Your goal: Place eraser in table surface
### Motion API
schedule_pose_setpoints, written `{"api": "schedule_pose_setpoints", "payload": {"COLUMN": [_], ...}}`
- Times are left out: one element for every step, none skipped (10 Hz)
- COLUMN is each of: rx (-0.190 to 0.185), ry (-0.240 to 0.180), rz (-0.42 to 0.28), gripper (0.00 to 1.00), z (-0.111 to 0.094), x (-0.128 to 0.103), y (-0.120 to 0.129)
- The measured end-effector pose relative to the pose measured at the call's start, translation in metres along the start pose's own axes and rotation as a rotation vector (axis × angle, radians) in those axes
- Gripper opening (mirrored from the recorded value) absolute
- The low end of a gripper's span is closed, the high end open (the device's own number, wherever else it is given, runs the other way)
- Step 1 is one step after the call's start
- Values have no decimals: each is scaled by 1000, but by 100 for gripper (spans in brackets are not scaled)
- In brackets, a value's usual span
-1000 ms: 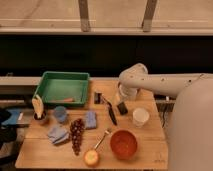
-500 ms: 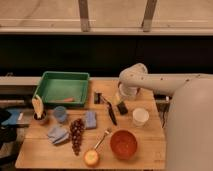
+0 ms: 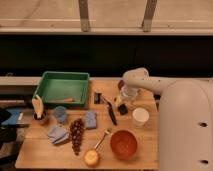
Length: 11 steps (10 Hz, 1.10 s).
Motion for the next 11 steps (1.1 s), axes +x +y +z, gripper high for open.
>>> {"api": "schedule_pose_setpoints", "payload": {"rx": [-13,-22,-27,-29,-28,-27,-25,-24,-22,-21,-18], "ry": [9,15,20,25,27,26,23,17,12,7,0], "rz": [4,7,7,7,5,2,3,5,5,7,8], "gripper": [66,66,63,54,44,33,25,13,5,1,0], "z": [5,8,11,14,15,15,15,14,13,11,9], "x": [0,0,1,2,3,4,4,4,5,5,6], "y": [-1,-1,0,0,1,2,2,2,2,1,0]}}
